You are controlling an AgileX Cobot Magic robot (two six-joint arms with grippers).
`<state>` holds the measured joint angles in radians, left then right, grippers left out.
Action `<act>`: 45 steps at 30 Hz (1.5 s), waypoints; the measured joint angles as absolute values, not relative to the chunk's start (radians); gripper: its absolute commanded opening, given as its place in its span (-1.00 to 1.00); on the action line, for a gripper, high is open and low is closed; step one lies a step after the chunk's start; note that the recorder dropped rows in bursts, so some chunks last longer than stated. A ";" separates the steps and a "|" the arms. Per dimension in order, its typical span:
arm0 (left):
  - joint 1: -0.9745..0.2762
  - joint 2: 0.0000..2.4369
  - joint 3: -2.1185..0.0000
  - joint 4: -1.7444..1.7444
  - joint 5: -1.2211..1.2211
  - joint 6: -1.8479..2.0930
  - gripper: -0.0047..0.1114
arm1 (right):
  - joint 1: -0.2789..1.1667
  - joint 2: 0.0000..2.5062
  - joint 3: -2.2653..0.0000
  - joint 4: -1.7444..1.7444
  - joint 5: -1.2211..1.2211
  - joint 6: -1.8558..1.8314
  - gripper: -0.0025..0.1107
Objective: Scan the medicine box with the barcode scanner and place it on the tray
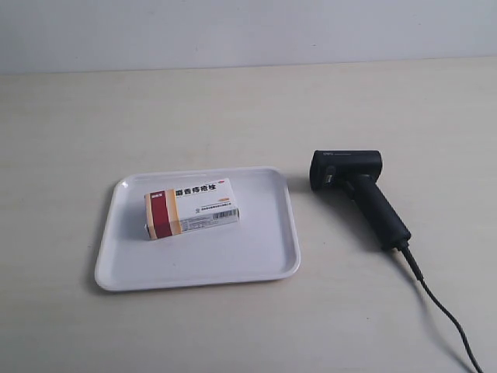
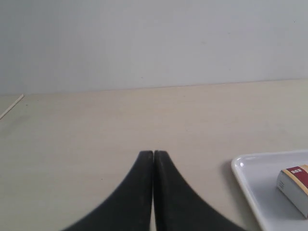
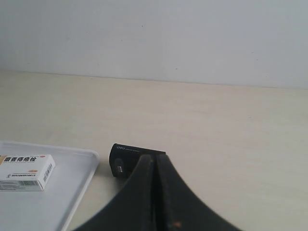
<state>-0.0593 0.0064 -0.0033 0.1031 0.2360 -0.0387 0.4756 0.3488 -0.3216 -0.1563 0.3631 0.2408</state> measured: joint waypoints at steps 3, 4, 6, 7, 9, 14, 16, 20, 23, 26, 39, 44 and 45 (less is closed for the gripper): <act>-0.059 0.006 -0.003 0.103 0.236 -0.039 -0.87 | 0.476 0.349 -0.322 -0.156 0.363 0.241 -0.95; -0.059 0.006 -0.003 0.103 0.236 -0.039 -0.87 | 0.476 0.349 -0.322 -0.156 0.363 0.241 -0.95; -0.059 0.006 -0.003 0.103 0.237 -0.039 -0.87 | 0.476 0.349 -0.322 -0.156 0.363 0.241 -0.95; -0.059 0.006 -0.003 0.103 0.237 -0.039 -0.87 | 0.476 0.349 -0.322 -0.156 0.363 0.241 -0.95; -0.059 0.006 -0.003 0.103 0.237 -0.039 -0.87 | 0.476 0.349 -0.322 -0.156 0.363 0.241 -0.95; -0.059 0.006 -0.003 0.103 0.237 -0.039 -0.87 | 0.476 0.349 -0.322 -0.156 0.363 0.241 -0.95; -0.059 0.006 -0.003 0.103 0.237 -0.039 -0.87 | 0.476 0.349 -0.322 -0.153 0.363 0.241 -0.95; -0.059 0.006 -0.003 0.103 0.237 -0.039 -0.87 | 0.476 0.316 -0.264 -0.162 0.287 0.241 -0.95; -0.059 0.006 -0.003 0.103 0.239 -0.039 -0.87 | 0.476 0.253 -0.162 -0.152 0.219 0.241 -0.95; -0.059 0.006 -0.003 0.103 0.238 -0.039 -0.87 | 0.476 0.175 -0.064 -0.116 0.179 0.239 -0.95; -0.059 0.006 -0.003 0.103 0.238 -0.039 -0.87 | 0.476 0.006 -0.005 0.013 0.173 0.231 -0.95; -0.059 0.006 -0.003 0.103 0.238 -0.039 -0.87 | 0.451 0.006 -0.005 0.015 0.175 0.231 -0.95; -0.059 0.006 -0.003 0.103 0.238 -0.039 -0.87 | 0.432 0.006 -0.005 0.015 0.175 0.231 -0.95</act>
<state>-0.0593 0.0064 -0.0033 0.1031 0.2381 -0.0387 0.4321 0.0063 -0.0045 0.0148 0.1746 0.2313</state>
